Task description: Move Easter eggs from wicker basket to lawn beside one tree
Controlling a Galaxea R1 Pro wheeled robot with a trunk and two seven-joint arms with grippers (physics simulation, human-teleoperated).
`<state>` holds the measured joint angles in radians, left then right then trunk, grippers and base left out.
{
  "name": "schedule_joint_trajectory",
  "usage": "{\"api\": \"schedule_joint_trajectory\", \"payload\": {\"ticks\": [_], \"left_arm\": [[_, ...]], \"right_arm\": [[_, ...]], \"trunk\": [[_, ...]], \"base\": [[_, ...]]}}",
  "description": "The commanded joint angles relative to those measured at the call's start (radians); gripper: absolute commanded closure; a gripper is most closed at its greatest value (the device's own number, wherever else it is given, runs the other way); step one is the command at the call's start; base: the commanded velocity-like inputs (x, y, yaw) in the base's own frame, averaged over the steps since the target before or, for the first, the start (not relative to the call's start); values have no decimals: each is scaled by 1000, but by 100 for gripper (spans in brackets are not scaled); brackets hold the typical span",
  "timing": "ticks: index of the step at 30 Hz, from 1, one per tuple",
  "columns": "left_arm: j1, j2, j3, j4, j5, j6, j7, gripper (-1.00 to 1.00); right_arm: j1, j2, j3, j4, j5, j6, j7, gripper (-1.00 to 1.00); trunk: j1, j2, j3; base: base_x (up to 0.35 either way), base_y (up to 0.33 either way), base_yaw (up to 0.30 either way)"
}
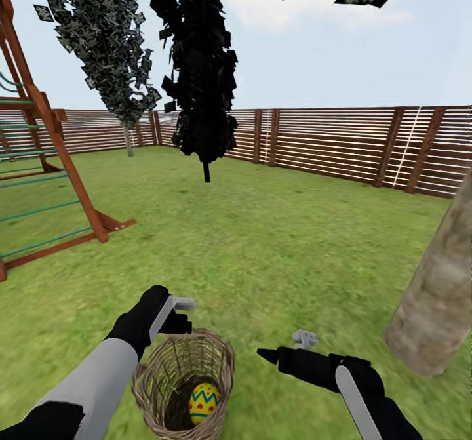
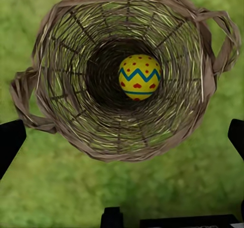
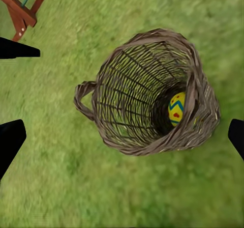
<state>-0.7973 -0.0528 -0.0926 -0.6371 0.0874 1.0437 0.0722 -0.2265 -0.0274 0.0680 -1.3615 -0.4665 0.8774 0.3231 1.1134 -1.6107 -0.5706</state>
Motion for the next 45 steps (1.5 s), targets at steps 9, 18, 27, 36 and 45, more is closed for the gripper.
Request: {"api": "schedule_joint_trajectory", "payload": {"ticks": [9,18,27,36,45], "left_arm": [[0,1,-3,-1,9,4,8,-100],[0,1,-4,-2,9,4,9,-100],[0,2,-4,-2,7,4,9,-100],[0,2,-4,-1,4,4,12,-100],[0,2,-3,-1,4,4,13,-100]], "right_arm": [[-1,-2,-6,9,7,3,4,-100],[-1,-1,-37,12,7,3,3,-100],[-7,-7,-106,56,17,7,-89,-100],[-21,2,-99,4,6,4,-361,-100],[-10,1,-102,-190,5,5,-385,-100]], "trunk": [[0,-1,0],[0,-1,3],[0,-1,4],[0,-1,4],[15,-29,-8]], "base": [[8,40,-24],[75,2,-53],[6,0,-25],[0,0,-1],[0,0,0]]}}
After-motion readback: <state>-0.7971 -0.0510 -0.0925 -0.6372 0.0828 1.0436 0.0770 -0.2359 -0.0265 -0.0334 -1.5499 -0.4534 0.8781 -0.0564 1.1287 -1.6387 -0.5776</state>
